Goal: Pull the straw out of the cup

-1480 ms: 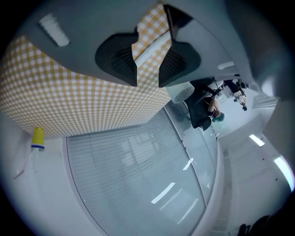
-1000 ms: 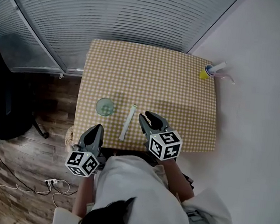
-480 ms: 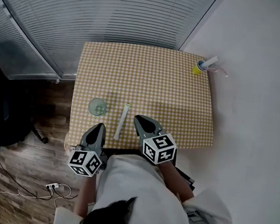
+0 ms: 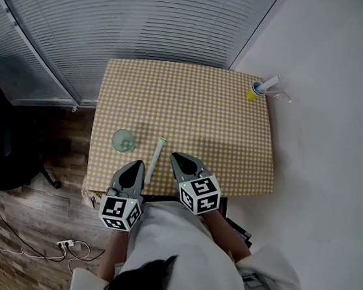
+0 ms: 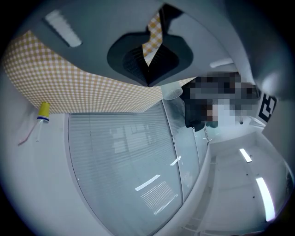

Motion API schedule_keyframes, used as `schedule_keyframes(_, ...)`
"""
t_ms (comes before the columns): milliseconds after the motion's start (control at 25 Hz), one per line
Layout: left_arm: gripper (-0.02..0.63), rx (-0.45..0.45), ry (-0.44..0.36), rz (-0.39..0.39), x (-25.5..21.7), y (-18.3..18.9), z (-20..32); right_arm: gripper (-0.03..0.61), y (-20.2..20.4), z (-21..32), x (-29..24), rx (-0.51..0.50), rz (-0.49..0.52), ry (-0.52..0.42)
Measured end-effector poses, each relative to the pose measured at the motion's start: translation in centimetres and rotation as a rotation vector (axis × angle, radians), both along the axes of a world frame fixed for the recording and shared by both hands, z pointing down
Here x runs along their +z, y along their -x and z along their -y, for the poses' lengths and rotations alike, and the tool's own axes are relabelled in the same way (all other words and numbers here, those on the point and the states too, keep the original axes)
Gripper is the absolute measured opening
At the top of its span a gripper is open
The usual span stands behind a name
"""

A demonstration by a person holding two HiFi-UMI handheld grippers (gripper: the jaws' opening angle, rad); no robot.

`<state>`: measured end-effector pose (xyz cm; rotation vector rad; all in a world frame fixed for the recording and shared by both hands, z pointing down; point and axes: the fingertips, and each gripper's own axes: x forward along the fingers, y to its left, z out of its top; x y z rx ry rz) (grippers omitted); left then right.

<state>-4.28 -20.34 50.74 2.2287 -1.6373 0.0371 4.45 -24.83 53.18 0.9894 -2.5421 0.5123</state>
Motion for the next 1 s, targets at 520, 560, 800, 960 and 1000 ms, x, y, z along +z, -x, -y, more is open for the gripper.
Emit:
schedule_keyframes(520, 0.012, -0.012, -0.008, 0.02, -0.2, -0.6, 0.4, 0.006, 1.0, 0.0, 0.6, -0.062, -0.01, 0.005)
schedule_keyframes(560, 0.012, -0.014, -0.006, 0.019, -0.2, -0.5, 0.4, 0.006, 1.1, 0.0, 0.6, -0.067, -0.012, 0.005)
schedule_keyframes(800, 0.012, -0.021, 0.006, 0.015, 0.1, -0.3, 0.6, 0.006, 1.4, 0.0, 0.7, -0.084, -0.02, 0.01)
schedule_keyframes(960, 0.012, -0.022, 0.011, 0.011, 0.2, -0.3, 0.7, 0.006, 1.4, 0.1, 0.8, -0.087, -0.026, 0.015)
schedule_keyframes(1000, 0.012, -0.023, 0.012, 0.01, 0.2, -0.3, 0.7, 0.006, 1.4, 0.1, 0.9, -0.087, -0.027, 0.017)
